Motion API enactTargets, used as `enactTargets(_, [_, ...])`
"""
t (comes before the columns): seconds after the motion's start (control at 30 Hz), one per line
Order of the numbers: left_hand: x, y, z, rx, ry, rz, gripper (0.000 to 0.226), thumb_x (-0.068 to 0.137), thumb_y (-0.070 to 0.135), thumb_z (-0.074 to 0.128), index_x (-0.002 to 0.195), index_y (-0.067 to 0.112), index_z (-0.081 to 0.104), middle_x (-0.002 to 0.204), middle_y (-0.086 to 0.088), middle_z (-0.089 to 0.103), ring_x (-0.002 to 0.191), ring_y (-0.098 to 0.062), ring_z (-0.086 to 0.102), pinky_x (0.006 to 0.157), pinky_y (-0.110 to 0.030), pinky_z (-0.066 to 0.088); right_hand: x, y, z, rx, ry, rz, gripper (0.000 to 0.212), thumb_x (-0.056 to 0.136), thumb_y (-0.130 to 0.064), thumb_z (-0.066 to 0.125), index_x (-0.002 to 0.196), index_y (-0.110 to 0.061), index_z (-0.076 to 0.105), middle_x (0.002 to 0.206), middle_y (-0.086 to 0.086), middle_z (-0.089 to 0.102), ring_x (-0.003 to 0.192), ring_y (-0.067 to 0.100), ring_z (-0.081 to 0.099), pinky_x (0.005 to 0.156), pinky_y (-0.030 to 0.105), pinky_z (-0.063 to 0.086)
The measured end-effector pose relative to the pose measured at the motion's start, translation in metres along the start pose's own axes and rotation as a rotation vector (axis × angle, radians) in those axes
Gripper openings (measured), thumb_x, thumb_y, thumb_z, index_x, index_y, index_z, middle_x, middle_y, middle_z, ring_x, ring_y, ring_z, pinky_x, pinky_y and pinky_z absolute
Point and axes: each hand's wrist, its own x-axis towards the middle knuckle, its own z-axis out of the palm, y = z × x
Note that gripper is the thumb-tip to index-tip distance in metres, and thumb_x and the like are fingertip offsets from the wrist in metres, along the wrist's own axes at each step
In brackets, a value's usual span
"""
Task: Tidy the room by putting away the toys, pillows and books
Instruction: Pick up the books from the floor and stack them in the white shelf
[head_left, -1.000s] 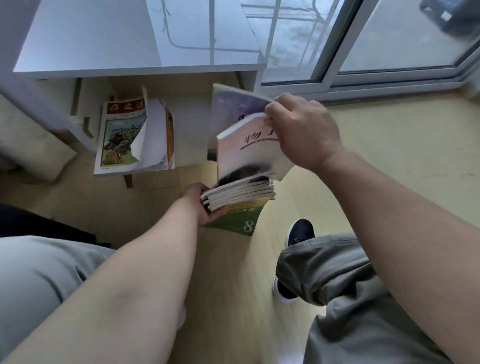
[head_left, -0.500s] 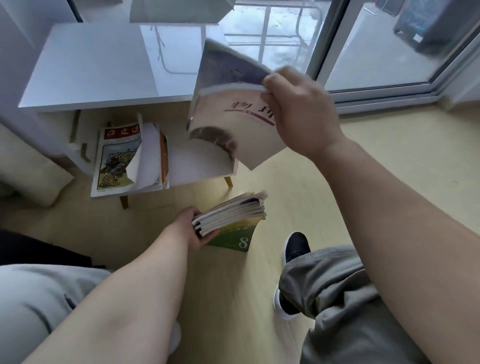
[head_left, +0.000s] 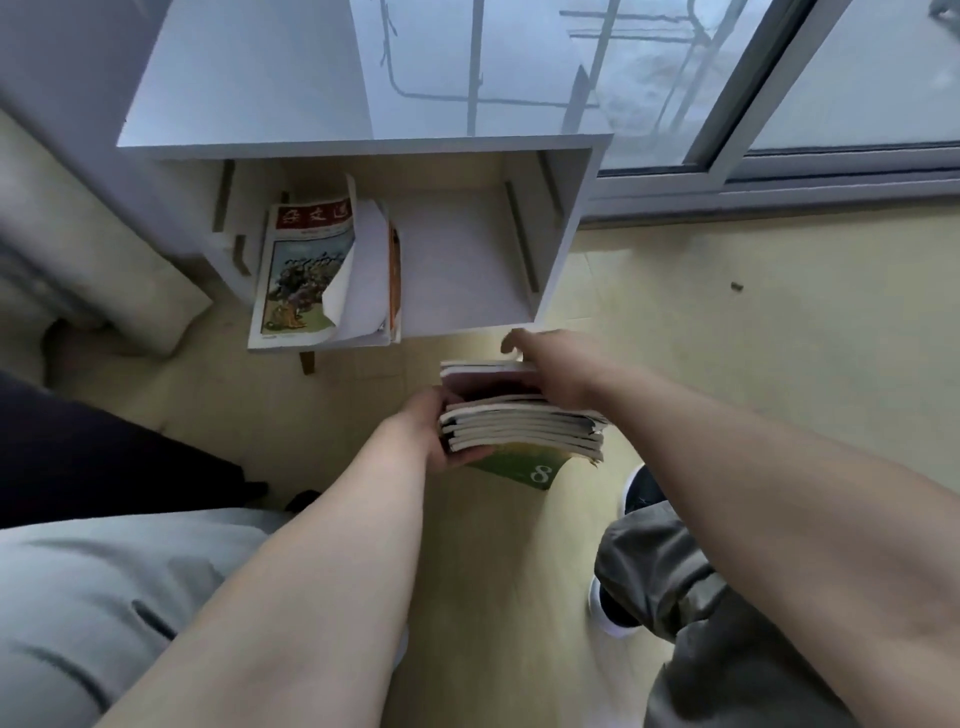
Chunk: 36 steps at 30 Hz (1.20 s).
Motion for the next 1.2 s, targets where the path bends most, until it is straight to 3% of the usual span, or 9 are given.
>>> enactTargets(0.17, [0.007,0.009,-0.007,-0.108,0.028,-0.026,0.043,0.106,0.035,0.040,0.113,0.002,0.065,0.081,-0.026,0.074,0.082,-0.041,0.072,0.058,-0.056,0.062,0.012,0.013,0.000,-0.022,-0.126,0.056,0.040,0.096,-0.014,0.051,0.129,-0.034,0.063,0.120,0.001,0.067,0.102,0.026,0.061,0.086,0.038,0.054])
enactTargets(0.27, [0.013,0.015,-0.005,-0.169,-0.001,-0.038,0.083,0.092,0.078,0.038,0.117,0.003,0.064,0.097,-0.028,0.074,0.093,-0.045,0.072,0.074,-0.057,0.061,0.013,0.010,-0.002,-0.003,-0.158,0.061,0.044,0.095,-0.010,0.050,0.129,-0.035,0.061,0.117,0.001,0.065,0.098,0.026,0.061,0.082,0.037,0.055])
enactTargets(0.33, [0.010,0.018,-0.003,-0.138,-0.019,-0.040,0.090,0.084,0.085,0.045,0.116,0.004,0.065,0.102,-0.027,0.074,0.100,-0.044,0.070,0.087,-0.056,0.059,0.008,0.006,0.001,0.015,-0.157,0.062,0.043,0.095,-0.008,0.051,0.129,-0.033,0.053,0.116,0.003,0.065,0.094,0.027,0.061,0.076,0.037,0.054])
enactTargets(0.47, [0.003,0.023,0.005,0.011,-0.001,-0.030,0.053,0.089,0.052,0.063,0.121,0.010,0.069,0.111,-0.020,0.074,0.104,-0.042,0.069,0.090,-0.054,0.058,-0.005,0.006,0.004,0.050,-0.085,0.019,0.042,0.090,-0.006,0.055,0.114,-0.030,0.030,0.115,0.005,0.063,0.087,0.030,0.059,0.074,0.043,0.054])
enactTargets(0.6, [0.007,0.024,0.006,0.051,0.060,-0.008,0.037,0.091,0.036,0.060,0.117,0.011,0.069,0.114,-0.021,0.072,0.102,-0.041,0.068,0.085,-0.053,0.060,-0.019,-0.005,0.012,-0.016,-0.023,-0.140,0.041,0.092,-0.013,0.062,0.117,-0.035,0.037,0.134,0.002,0.046,0.088,0.028,0.057,0.068,0.035,0.053])
enactTargets(0.8, [0.009,0.024,0.009,0.037,0.078,-0.019,0.032,0.094,0.035,0.058,0.110,0.009,0.068,0.102,-0.018,0.071,0.096,-0.039,0.069,0.074,-0.049,0.062,-0.028,-0.013,0.013,-0.014,-0.018,-0.127,0.036,0.105,-0.046,0.043,0.135,-0.032,0.056,0.165,0.001,0.025,0.120,0.030,0.059,0.089,0.039,0.053])
enactTargets(1.0, [0.009,0.024,0.005,0.043,0.044,-0.065,0.034,0.096,0.033,0.057,0.120,0.009,0.065,0.116,-0.022,0.068,0.105,-0.043,0.066,0.070,-0.052,0.063,-0.030,-0.025,0.016,-0.183,0.008,-0.168,0.046,0.091,-0.019,0.069,0.135,-0.018,0.059,0.157,0.005,0.039,0.115,0.030,0.063,0.086,0.040,0.059])
enactTargets(1.1, [0.010,0.026,0.005,0.050,0.028,-0.083,0.033,0.097,0.031,0.055,0.117,0.006,0.065,0.108,-0.021,0.069,0.106,-0.041,0.065,0.077,-0.053,0.061,-0.034,-0.027,0.013,-0.180,0.080,-0.225,0.044,0.091,-0.020,0.066,0.133,-0.015,0.056,0.149,0.005,0.044,0.120,0.026,0.056,0.101,0.041,0.050])
enactTargets(1.2, [0.009,0.024,0.001,0.065,-0.003,-0.090,0.032,0.098,0.029,0.051,0.112,0.003,0.065,0.102,-0.021,0.070,0.104,-0.039,0.065,0.093,-0.054,0.056,-0.044,-0.031,0.007,-0.222,0.205,-0.289,0.030,0.094,-0.025,0.059,0.123,-0.017,0.056,0.134,0.003,0.051,0.109,0.022,0.056,0.096,0.039,0.047])
